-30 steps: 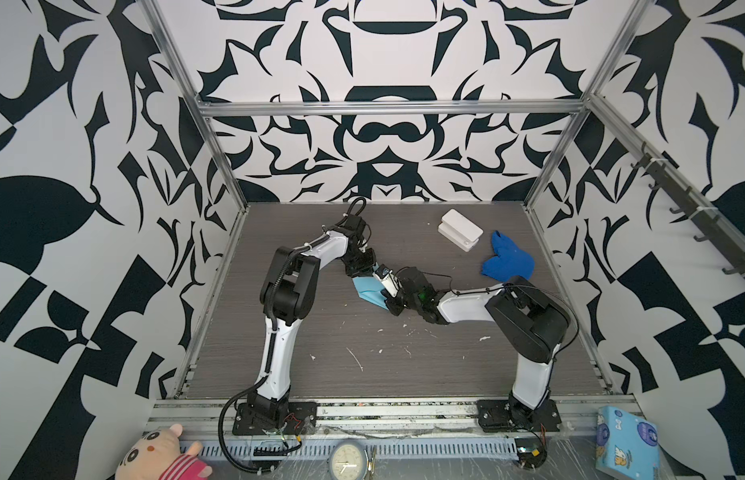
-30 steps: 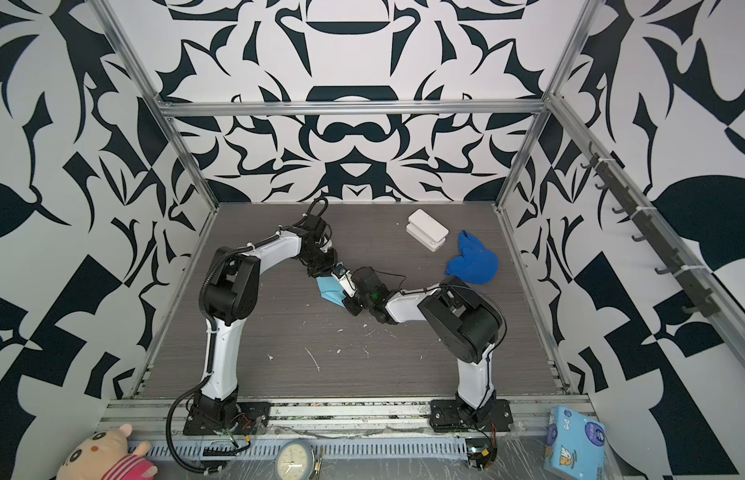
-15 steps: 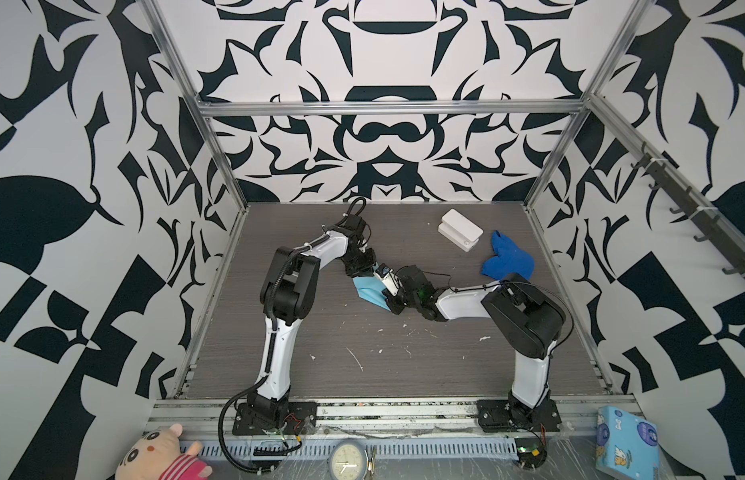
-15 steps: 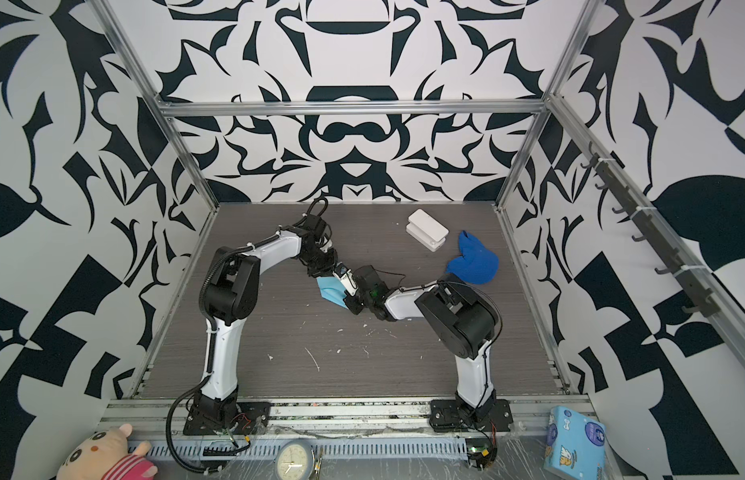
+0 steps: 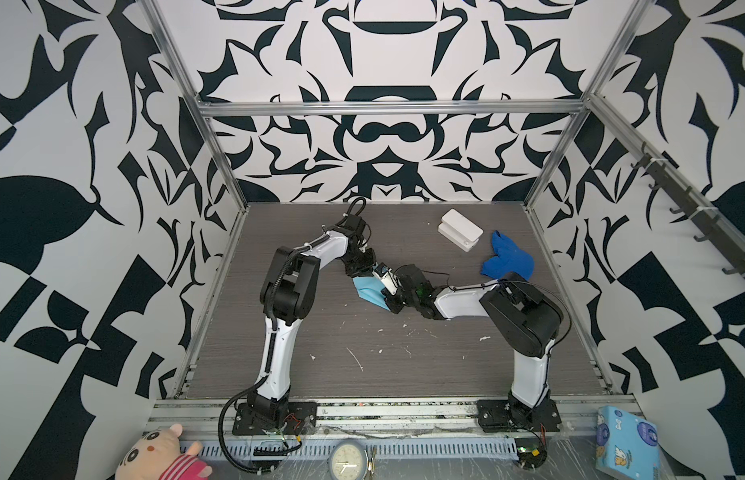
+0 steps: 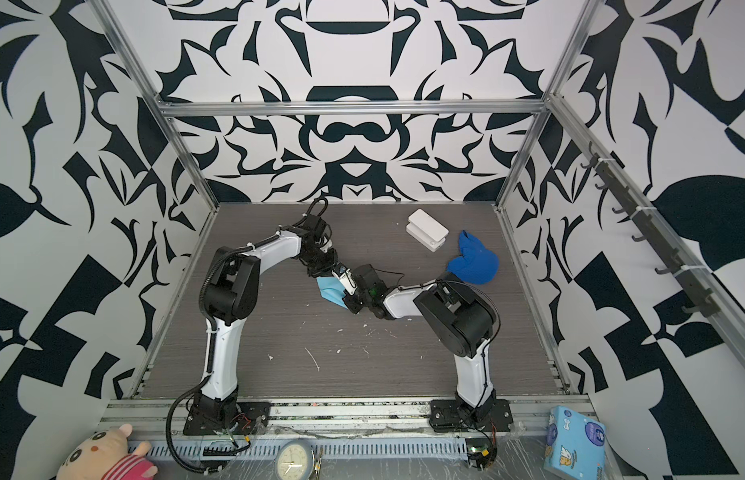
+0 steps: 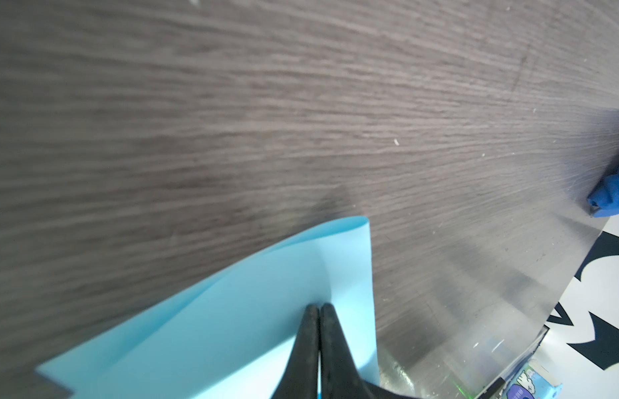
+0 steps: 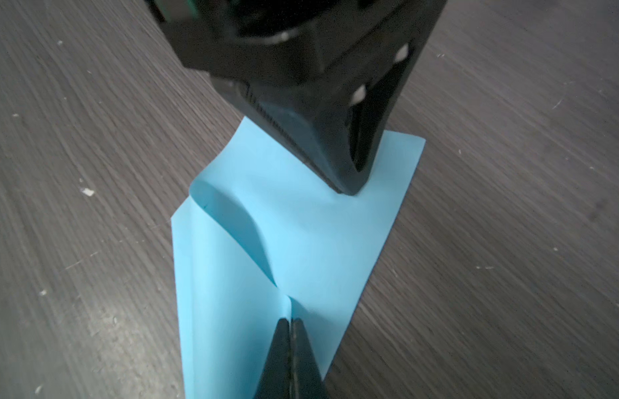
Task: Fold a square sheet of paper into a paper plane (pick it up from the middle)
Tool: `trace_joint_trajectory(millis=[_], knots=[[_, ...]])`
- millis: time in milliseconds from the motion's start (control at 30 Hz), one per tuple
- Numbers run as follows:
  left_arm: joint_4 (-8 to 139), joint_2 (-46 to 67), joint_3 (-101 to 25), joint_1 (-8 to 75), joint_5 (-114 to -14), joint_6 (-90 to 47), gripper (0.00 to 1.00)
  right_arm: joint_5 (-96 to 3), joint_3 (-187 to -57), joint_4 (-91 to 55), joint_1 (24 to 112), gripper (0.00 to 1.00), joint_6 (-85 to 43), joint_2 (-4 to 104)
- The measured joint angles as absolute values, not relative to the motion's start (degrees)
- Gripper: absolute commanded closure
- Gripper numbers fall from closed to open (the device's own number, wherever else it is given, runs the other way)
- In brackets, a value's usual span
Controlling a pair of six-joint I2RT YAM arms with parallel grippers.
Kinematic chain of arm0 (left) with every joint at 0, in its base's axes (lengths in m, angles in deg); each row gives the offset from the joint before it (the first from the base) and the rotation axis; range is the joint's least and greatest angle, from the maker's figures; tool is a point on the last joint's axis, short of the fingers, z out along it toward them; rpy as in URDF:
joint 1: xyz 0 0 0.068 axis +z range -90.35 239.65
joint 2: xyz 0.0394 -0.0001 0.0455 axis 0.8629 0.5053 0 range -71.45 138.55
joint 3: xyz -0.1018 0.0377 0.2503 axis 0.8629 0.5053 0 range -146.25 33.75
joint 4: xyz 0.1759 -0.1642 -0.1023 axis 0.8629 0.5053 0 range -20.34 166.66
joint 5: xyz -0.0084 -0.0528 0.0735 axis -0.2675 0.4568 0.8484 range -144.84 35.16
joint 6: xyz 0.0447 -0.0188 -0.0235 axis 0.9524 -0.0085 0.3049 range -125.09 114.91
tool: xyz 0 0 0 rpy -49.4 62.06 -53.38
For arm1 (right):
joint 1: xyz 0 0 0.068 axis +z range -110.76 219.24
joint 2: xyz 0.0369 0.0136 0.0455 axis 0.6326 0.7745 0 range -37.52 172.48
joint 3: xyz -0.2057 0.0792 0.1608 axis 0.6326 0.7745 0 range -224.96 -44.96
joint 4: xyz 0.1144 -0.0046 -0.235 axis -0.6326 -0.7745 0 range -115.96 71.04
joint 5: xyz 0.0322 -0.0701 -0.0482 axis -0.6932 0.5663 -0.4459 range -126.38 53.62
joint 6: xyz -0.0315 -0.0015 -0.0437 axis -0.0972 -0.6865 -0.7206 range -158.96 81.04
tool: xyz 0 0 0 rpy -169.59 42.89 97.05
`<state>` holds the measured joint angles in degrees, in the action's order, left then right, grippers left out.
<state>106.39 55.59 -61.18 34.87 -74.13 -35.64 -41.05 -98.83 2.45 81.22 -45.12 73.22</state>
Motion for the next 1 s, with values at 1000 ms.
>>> trace_joint_trajectory(millis=[1000], knots=[[94.20, 38.08, -42.49, 46.37, -80.55, -47.88, 0.85, -41.29, -99.14, 1.81, 80.96, 1.00, -45.12, 73.24]])
